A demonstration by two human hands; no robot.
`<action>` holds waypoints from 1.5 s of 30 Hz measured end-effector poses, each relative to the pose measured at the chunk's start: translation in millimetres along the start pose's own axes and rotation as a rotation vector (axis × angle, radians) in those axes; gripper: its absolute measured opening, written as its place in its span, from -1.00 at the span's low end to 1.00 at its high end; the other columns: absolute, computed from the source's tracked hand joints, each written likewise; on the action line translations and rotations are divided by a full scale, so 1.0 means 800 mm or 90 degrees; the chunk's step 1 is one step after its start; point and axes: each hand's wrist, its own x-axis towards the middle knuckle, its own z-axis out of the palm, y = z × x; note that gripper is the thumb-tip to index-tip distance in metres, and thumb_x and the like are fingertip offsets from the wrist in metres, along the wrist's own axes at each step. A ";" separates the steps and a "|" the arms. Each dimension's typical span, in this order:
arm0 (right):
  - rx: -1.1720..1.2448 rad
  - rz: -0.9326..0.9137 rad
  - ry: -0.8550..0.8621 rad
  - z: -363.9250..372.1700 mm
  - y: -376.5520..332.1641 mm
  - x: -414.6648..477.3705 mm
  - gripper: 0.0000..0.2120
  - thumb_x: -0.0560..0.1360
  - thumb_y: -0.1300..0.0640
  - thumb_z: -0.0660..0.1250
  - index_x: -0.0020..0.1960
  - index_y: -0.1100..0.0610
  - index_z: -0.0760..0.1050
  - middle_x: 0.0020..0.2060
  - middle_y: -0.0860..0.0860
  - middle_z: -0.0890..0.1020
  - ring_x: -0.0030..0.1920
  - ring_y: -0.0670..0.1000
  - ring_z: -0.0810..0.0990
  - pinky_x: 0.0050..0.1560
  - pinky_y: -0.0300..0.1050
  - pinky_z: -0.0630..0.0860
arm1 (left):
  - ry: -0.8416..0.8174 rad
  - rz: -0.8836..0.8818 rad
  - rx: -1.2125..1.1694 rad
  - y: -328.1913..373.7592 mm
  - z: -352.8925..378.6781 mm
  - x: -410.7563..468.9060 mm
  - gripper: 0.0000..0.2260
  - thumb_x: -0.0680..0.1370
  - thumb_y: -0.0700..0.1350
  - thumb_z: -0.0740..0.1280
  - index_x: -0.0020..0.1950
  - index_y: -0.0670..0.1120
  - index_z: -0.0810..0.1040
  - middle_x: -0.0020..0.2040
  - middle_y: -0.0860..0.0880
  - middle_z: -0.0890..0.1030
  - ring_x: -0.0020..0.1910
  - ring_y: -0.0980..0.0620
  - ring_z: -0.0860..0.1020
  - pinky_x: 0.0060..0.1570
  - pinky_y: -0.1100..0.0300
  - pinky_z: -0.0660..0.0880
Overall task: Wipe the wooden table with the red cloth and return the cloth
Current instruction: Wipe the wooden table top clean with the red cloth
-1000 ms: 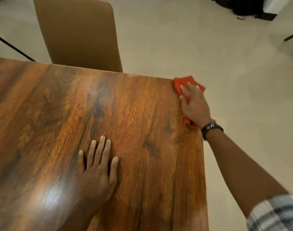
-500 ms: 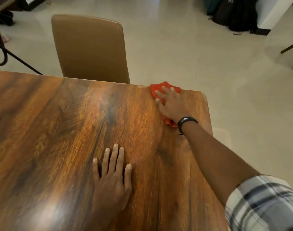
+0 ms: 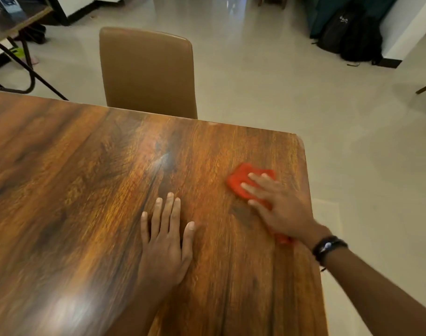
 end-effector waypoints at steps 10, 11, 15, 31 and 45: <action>-0.034 0.032 0.054 0.081 -0.141 -0.047 -0.56 0.67 -0.10 0.04 0.54 -0.16 0.19 0.58 -0.10 0.13 0.59 0.07 0.01 0.57 0.09 -0.04 | 0.052 -0.012 -0.053 -0.008 -0.024 -0.029 -0.37 0.63 0.28 -0.13 0.58 -0.03 0.24 0.62 0.00 0.20 0.64 0.05 -0.04 0.58 -0.11 -0.28; -0.022 0.005 0.045 0.098 -0.167 -0.082 -0.57 0.66 -0.09 0.05 0.53 -0.16 0.22 0.57 -0.11 0.16 0.58 0.06 0.03 0.57 0.09 -0.02 | 0.047 -0.031 -0.053 -0.012 -0.033 -0.048 -0.36 0.63 0.29 -0.14 0.59 -0.02 0.23 0.62 0.00 0.18 0.64 0.04 -0.07 0.56 -0.11 -0.32; -0.030 -0.072 0.029 0.145 -0.233 -0.261 -0.57 0.62 -0.13 0.11 0.48 -0.22 0.30 0.52 -0.15 0.28 0.53 0.04 0.25 0.47 0.04 0.22 | 0.010 -0.029 -0.092 -0.035 -0.068 -0.162 -0.35 0.62 0.31 -0.17 0.60 0.01 0.20 0.63 0.04 0.17 0.63 0.11 -0.08 0.59 -0.08 -0.23; -0.002 0.095 0.104 0.195 -0.327 -0.321 -0.57 0.65 -0.07 0.04 0.50 -0.10 0.32 0.54 -0.01 0.26 0.56 0.18 0.13 0.53 0.22 0.07 | -0.071 0.010 -0.039 -0.131 -0.100 -0.341 -0.38 0.64 0.26 -0.19 0.60 0.02 0.22 0.63 0.05 0.18 0.62 0.08 0.05 0.60 -0.08 -0.15; 0.070 0.326 0.198 0.156 -0.227 -0.499 -0.50 0.63 -0.19 0.01 0.55 -0.14 0.20 0.58 -0.14 0.10 0.59 -0.01 0.01 0.45 0.31 0.25 | -0.070 0.105 -0.012 -0.170 -0.106 -0.364 -0.43 0.67 0.19 -0.05 0.57 -0.08 0.28 0.61 -0.06 0.23 0.63 -0.04 0.06 0.59 -0.09 -0.08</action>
